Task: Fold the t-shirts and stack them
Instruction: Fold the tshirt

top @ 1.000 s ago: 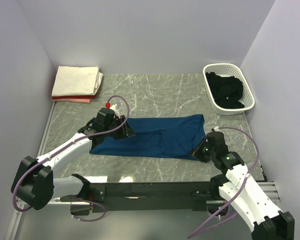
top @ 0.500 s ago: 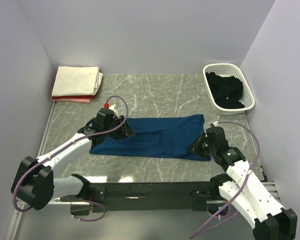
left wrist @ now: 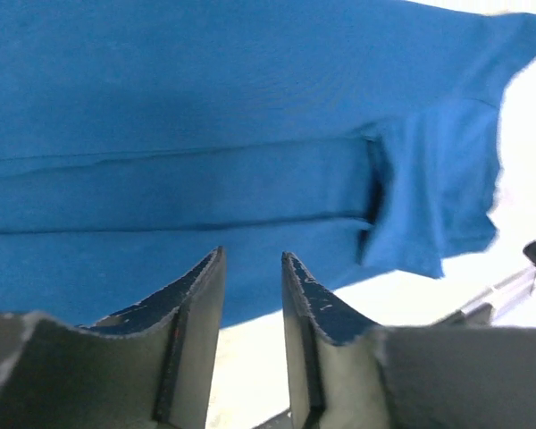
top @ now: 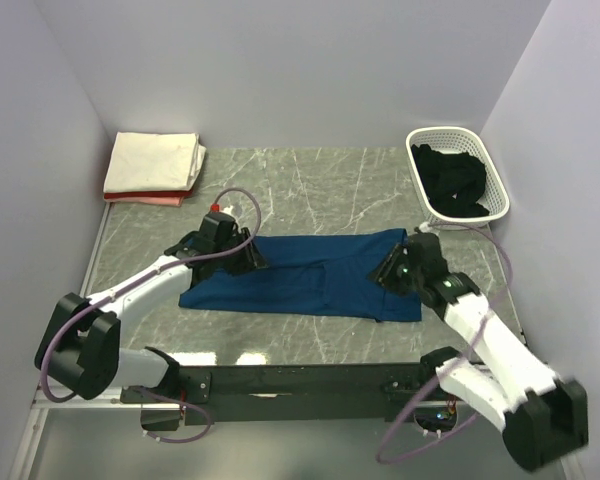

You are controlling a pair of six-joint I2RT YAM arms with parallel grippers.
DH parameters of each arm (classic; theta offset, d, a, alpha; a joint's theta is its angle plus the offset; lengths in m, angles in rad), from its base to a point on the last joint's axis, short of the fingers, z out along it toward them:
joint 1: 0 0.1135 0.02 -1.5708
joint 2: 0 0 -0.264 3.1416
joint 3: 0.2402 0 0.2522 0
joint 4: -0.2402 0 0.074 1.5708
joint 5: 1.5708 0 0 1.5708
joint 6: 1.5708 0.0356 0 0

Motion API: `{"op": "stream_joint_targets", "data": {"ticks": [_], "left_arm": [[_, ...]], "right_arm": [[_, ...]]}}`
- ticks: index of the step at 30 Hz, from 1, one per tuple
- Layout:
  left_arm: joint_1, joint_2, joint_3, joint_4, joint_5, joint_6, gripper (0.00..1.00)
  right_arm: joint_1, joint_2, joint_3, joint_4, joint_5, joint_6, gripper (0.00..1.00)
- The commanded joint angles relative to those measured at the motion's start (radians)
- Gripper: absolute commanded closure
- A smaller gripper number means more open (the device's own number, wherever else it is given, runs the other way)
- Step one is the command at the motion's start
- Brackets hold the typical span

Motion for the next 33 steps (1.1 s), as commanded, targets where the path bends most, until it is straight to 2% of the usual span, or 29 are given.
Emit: {"op": "stream_joint_targets", "data": {"ticks": [1, 5, 7, 12, 19, 25, 33], "left_arm": [[0.003, 0.015, -0.053, 0.054, -0.071, -0.035, 0.64], [0.003, 0.035, -0.1, 0.08, -0.16, -0.087, 0.67], [0.003, 0.034, -0.124, 0.08, -0.174, -0.11, 0.66], [0.005, 0.034, -0.158, 0.054, -0.31, -0.144, 0.65], [0.005, 0.057, -0.213, 0.026, -0.364, -0.181, 0.67], [0.003, 0.017, -0.288, -0.003, -0.337, -0.231, 0.7], [-0.03, -0.124, -0.376, -0.087, -0.248, -0.363, 0.72]], "right_arm": [[0.007, 0.167, 0.024, 0.174, 0.043, -0.017, 0.58], [0.009, 0.294, 0.024, 0.269, 0.069, -0.014, 0.58], [0.009, 0.363, 0.035, 0.292, 0.092, -0.02, 0.58], [0.007, 0.521, 0.052, 0.359, 0.112, -0.026, 0.58], [0.009, 0.739, 0.133, 0.385, 0.094, -0.046, 0.58], [0.01, 0.911, 0.316, 0.297, 0.097, -0.103, 0.58], [0.01, 1.141, 0.69, 0.081, 0.145, -0.218, 0.58]]}}
